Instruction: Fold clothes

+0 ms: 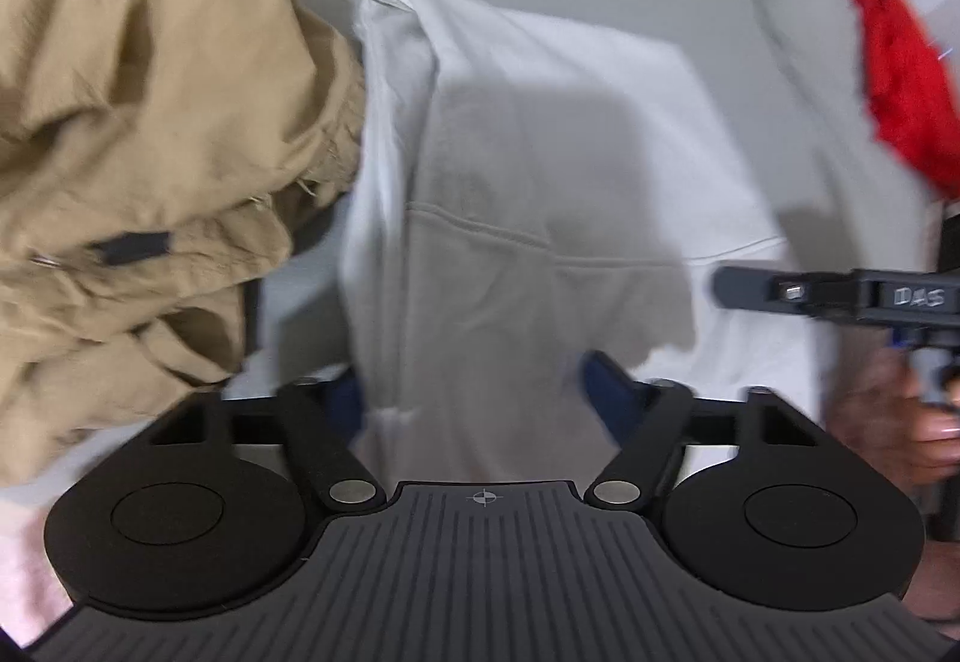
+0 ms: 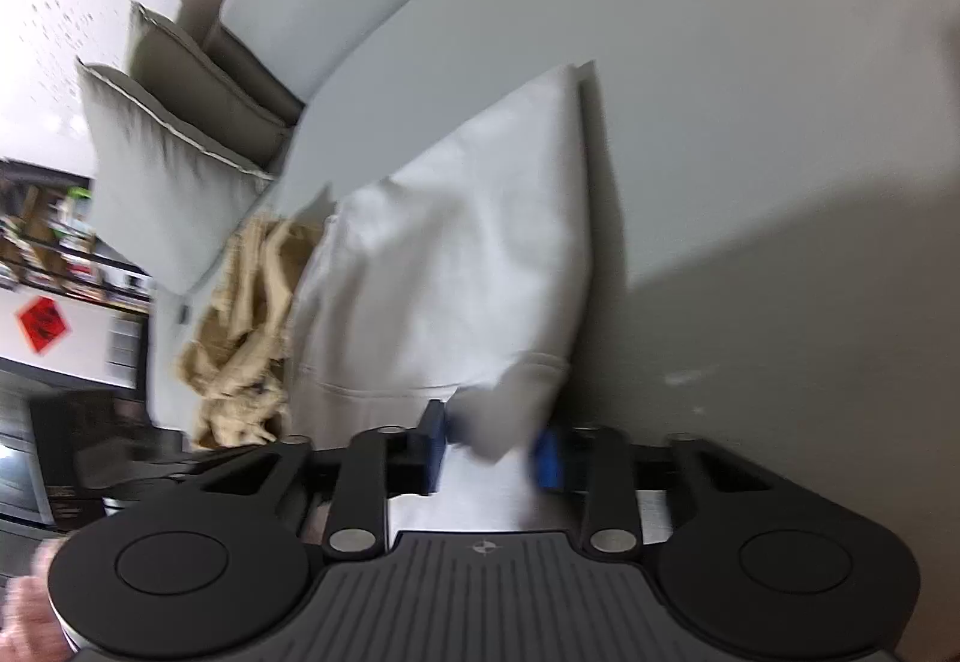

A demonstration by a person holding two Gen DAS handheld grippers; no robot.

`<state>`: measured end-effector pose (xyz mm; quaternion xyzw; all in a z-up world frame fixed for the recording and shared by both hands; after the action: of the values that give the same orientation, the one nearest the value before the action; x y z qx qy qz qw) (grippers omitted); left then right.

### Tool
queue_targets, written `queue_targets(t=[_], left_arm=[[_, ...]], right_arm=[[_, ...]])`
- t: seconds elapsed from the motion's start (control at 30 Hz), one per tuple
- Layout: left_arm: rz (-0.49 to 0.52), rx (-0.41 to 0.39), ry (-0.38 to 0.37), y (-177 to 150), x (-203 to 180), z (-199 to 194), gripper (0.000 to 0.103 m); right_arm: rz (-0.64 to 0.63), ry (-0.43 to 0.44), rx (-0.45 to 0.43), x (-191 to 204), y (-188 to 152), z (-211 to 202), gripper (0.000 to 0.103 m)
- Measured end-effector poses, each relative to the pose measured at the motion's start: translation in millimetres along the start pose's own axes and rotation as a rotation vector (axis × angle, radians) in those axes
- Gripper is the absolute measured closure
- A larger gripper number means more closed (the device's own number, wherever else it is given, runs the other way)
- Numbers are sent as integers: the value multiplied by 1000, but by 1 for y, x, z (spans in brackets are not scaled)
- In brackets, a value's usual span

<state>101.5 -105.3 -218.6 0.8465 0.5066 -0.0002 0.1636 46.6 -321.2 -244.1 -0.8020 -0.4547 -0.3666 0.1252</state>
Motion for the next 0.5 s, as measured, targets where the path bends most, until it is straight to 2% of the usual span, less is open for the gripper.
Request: queue_targets(t=[0.07, 0.17, 0.27, 0.37, 0.5], left_arm=[[11, -11, 42, 1, -9, -4, 75], [82, -9, 179, 5, -38, -5, 82], [155, -11, 296, 5, -61, -3, 84], [201, -32, 341, -2, -70, -10, 86], [215, -50, 285, -1, -89, -16, 87]], right_arm=[[-47, -54, -28, 5, -3, -7, 92], [-239, -199, -84, 27, -14, -18, 96], [-373, -291, -128, 42, -21, -26, 98], [-433, -340, -156, 48, -24, -34, 100], [-463, -418, -230, 44, -23, -63, 100]])
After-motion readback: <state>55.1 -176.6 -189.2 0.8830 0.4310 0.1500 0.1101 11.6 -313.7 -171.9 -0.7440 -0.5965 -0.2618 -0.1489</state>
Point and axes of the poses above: each gripper's, at about its wrist camera, not at the fingertips, and z roughly the way its jaws point, x to its left, y to its top, the point moved 5 cm from there along z, roughly the way its jaws point, and after that the axes turned 7 degrees about z, right-handed, at the moved point
